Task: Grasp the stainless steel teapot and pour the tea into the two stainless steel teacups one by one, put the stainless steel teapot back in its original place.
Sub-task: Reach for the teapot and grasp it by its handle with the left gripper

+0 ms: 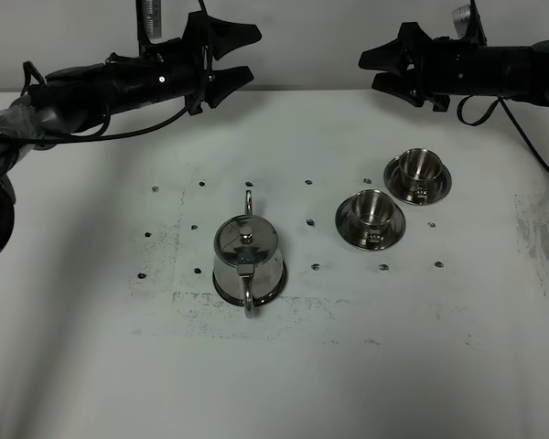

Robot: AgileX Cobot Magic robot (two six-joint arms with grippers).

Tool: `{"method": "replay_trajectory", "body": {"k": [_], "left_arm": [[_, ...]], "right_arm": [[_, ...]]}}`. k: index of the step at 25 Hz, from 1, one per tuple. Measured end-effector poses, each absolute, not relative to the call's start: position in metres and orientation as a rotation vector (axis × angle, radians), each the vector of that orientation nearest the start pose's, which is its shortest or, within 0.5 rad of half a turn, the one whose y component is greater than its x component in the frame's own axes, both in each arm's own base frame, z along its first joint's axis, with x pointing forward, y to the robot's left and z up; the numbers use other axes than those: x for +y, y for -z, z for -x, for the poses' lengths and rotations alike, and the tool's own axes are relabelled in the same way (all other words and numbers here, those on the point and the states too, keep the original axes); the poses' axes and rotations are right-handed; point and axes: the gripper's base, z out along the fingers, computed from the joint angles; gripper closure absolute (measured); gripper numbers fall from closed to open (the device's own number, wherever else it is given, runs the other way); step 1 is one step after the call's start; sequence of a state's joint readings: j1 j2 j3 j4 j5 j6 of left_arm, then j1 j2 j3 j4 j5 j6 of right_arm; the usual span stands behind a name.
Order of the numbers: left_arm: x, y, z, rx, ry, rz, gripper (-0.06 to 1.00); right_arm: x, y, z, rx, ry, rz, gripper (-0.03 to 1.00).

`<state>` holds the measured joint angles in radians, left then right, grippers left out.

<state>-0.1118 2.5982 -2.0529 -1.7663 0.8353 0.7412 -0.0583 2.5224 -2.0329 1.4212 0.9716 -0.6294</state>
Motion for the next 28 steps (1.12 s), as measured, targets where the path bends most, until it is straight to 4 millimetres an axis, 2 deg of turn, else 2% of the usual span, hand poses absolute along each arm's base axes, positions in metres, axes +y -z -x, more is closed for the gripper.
{"method": "replay_trajectory", "body": {"k": [12, 15, 17, 19, 21, 24, 26, 28], "left_arm": [[-0.125, -0.13, -0.547, 2.012, 1.553, 0.37, 0.28], [-0.125, -0.133, -0.548, 2.002, 1.536, 0.326, 0.28], [-0.126, -0.143, -0.55, 1.985, 1.514, 0.251, 0.28], [-0.125, -0.156, -0.553, 1.971, 1.478, 0.164, 0.28], [-0.124, -0.176, -0.556, 1.968, 1.41, 0.057, 0.28], [-0.122, -0.208, -0.557, 2.008, 1.239, -0.12, 0.28], [-0.12, -0.224, -0.556, 2.049, 1.127, -0.212, 0.28], [-0.117, -0.23, -0.554, 2.104, 1.028, -0.255, 0.28]], "right_arm": [[0.043, -0.147, -0.538, 2.195, -1.385, -0.241, 0.49], [0.043, -0.148, -0.538, 2.191, -1.373, -0.215, 0.49], [0.043, -0.154, -0.54, 2.183, -1.351, -0.17, 0.49], [0.043, -0.168, -0.543, 2.164, -1.327, -0.089, 0.49], [0.043, -0.185, -0.546, 2.153, -1.289, 0.008, 0.49], [0.041, -0.21, -0.548, 2.184, -1.135, 0.183, 0.49], [0.038, -0.217, -0.546, 2.24, -1.022, 0.282, 0.49], [0.034, -0.218, -0.543, 2.312, -0.935, 0.328, 0.49]]}}
